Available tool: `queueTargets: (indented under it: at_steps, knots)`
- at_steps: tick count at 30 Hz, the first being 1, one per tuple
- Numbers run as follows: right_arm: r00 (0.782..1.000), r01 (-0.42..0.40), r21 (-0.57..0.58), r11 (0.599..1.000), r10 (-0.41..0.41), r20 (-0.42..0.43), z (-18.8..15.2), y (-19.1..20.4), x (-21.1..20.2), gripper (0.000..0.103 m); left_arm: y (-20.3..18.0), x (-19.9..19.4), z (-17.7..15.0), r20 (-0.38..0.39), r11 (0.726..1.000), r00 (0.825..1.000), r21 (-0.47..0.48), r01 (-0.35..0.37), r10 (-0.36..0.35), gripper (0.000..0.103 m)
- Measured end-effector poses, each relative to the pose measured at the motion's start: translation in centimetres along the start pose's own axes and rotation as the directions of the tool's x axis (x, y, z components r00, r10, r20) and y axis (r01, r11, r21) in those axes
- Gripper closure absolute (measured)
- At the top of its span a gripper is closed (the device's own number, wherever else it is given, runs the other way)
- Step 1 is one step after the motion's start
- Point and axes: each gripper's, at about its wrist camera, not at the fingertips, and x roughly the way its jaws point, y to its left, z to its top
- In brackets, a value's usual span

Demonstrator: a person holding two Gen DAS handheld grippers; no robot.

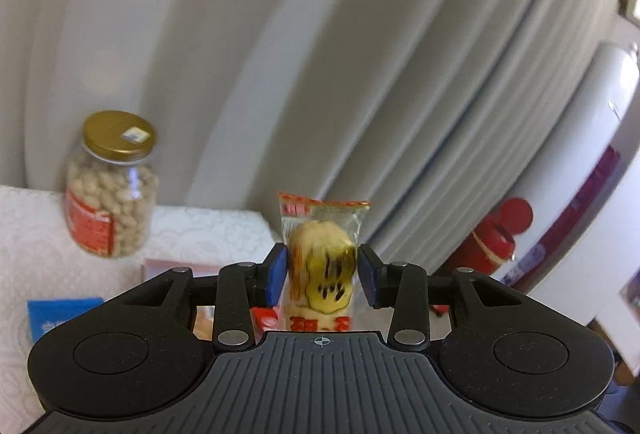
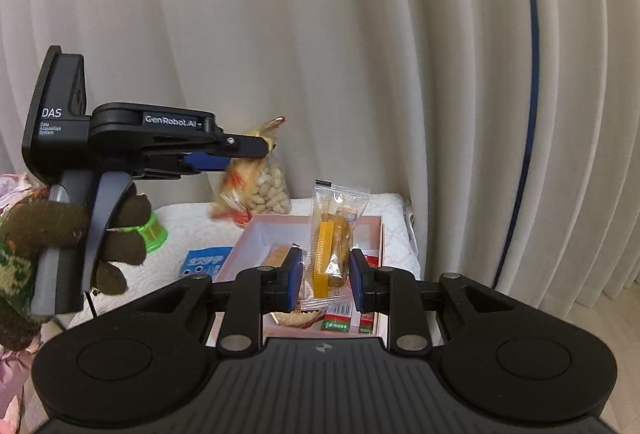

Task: Organize snacks
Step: 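Carry both packets over the pink box and open both tools, then grasp the brown jerky packet with the left tool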

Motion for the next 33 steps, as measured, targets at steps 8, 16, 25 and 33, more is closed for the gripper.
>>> queueTargets:
  at_steps: [8, 16, 25, 33]
  knots:
    - [0.994, 0.003, 0.066, 0.998, 0.004, -0.11, 4.4, -0.6, 9.8, 0.078, 4.7, -3.0, 0.9, -0.041, 1.0, 0.999, 0.009, -0.011, 0.011, 0.061]
    - [0.974, -0.013, 0.081, 0.997, 0.031, -0.224, 2.7, 0.2, 14.3, 0.045, 10.4, -4.0, -0.7, -0.061, 0.992, 0.994, -0.081, -0.099, 0.094, 0.061]
    - [0.97, -0.013, 0.043, 0.999, 0.023, -0.244, 1.2, 0.8, 14.0, 0.04, 15.8, -3.7, -5.1, -0.181, 0.963, 0.957, -0.107, -0.248, 0.227, 0.061]
    - [0.949, -0.088, -0.041, 0.995, 0.071, -0.307, -2.6, 4.1, 12.9, 0.039, 14.3, -2.7, -9.1, -0.27, 0.955, 0.917, 0.133, -0.266, 0.293, 0.061]
